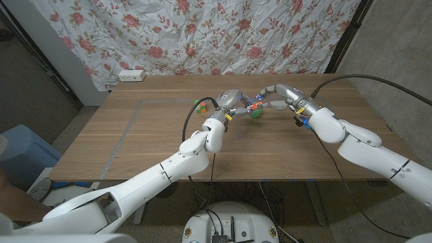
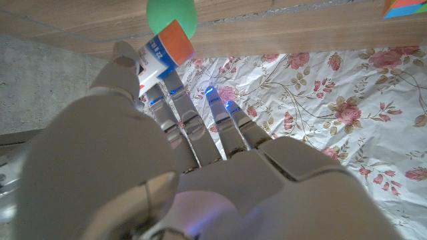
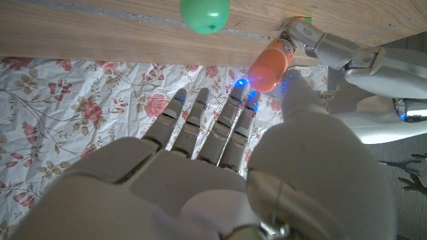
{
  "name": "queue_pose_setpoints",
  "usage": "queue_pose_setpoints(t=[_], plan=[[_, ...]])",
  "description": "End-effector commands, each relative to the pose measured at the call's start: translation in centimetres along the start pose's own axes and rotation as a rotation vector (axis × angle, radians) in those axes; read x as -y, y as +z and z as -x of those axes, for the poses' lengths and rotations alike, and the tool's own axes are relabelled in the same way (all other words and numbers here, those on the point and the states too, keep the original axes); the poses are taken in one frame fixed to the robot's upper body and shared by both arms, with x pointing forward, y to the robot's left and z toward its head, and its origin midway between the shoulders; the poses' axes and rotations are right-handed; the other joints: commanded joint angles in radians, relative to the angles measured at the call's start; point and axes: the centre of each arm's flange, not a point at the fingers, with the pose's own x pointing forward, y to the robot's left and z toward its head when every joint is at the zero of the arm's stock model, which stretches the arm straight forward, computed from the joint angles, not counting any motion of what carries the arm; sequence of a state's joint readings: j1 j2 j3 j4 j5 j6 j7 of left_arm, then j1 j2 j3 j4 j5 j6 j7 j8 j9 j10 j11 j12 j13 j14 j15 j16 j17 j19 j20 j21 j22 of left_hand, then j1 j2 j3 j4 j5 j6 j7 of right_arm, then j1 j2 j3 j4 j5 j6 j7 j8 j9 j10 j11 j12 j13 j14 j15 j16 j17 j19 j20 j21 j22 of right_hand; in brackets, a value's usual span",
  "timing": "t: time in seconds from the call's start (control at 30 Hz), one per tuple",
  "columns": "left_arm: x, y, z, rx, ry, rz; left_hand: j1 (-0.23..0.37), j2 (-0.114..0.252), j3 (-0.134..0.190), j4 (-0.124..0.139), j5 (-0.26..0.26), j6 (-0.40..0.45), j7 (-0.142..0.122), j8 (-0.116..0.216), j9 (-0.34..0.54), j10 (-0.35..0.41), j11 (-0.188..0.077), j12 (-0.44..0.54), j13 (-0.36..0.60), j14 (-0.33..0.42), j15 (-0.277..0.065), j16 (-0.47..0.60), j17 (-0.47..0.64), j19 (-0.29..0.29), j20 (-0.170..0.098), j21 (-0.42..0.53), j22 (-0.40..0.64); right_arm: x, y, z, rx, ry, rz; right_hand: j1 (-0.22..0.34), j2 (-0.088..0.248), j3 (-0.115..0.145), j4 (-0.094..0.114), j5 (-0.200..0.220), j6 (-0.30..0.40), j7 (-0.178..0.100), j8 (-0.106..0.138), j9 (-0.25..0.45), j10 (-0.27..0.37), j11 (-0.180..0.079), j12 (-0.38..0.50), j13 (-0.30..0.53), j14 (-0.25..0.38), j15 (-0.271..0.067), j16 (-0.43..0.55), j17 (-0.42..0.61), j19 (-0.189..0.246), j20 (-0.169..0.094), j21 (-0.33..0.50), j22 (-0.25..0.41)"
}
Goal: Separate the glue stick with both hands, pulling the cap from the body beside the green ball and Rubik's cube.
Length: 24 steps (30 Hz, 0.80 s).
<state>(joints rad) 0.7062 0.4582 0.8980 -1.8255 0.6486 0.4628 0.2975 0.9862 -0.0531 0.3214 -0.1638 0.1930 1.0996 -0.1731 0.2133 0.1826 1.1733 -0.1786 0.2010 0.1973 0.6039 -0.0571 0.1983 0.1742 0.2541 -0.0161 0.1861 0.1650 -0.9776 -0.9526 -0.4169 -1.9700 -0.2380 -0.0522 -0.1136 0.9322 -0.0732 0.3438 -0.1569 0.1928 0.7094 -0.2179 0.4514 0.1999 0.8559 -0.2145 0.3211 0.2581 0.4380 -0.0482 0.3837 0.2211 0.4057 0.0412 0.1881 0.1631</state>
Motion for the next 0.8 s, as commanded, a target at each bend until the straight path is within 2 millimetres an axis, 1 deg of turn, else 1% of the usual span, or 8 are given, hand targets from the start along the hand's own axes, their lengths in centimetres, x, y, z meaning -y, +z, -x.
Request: queue_pose_setpoints(t=[0.03,0.2,0.3,0.8], plan=[[0.05,0.08,0.08,0.005,0.004,0.002,0.008,0.063,-0.002,0.001,0.005,0.054,0.028,0.006,0.018,0.058,-0.047,0.006,0.006,0.006,-0.135,-0.001,0.005,-0.001,0.007,0.001,0.004,-0.07,-0.26,0.24,0.001,0.0,-0.01,0.011,0.009,-0.008,0.001,-0.004,0.026,0.0,0.011,-0.001,0.026,-0.002,0.003,0.009,0.017,-0.118,0.014,0.006,0.015,0.0,-0.001,0.002],[-0.03,0.0,0.06,0.002,0.007,0.0,0.008,0.064,-0.002,0.001,0.005,0.054,0.028,0.005,0.018,0.058,-0.047,0.006,0.006,0.006,-0.136,-0.001,0.005,-0.002,0.007,0.001,0.004,-0.1,-0.27,0.15,0.007,-0.005,-0.018,0.013,0.012,-0.016,0.002,-0.004,0.053,0.0,0.02,0.0,0.054,-0.002,0.005,0.017,0.037,-0.13,0.029,0.009,0.021,0.0,-0.001,0.002],[-0.09,-0.05,0.05,0.005,0.011,0.0,0.008,0.064,-0.003,0.002,0.005,0.054,0.027,0.005,0.018,0.058,-0.047,0.006,0.006,0.006,-0.135,-0.001,0.005,-0.002,0.008,0.001,0.004,-0.12,-0.3,0.09,0.005,-0.004,-0.019,0.011,0.01,-0.021,0.003,-0.004,0.054,-0.002,0.02,0.001,0.066,-0.002,0.006,0.02,0.046,-0.131,0.034,0.008,0.025,0.0,0.0,0.002],[-0.24,-0.29,0.11,-0.006,0.023,-0.002,0.008,0.067,-0.004,0.001,0.005,0.054,0.029,0.005,0.018,0.059,-0.047,0.006,0.006,0.007,-0.135,-0.001,0.005,-0.002,0.008,0.001,0.004,-0.16,-0.76,0.39,-0.014,0.007,-0.028,-0.005,0.004,-0.036,0.009,-0.003,0.041,0.002,0.013,0.002,0.072,0.002,0.0,0.029,0.058,-0.131,0.044,0.007,0.03,0.007,0.0,0.002]])
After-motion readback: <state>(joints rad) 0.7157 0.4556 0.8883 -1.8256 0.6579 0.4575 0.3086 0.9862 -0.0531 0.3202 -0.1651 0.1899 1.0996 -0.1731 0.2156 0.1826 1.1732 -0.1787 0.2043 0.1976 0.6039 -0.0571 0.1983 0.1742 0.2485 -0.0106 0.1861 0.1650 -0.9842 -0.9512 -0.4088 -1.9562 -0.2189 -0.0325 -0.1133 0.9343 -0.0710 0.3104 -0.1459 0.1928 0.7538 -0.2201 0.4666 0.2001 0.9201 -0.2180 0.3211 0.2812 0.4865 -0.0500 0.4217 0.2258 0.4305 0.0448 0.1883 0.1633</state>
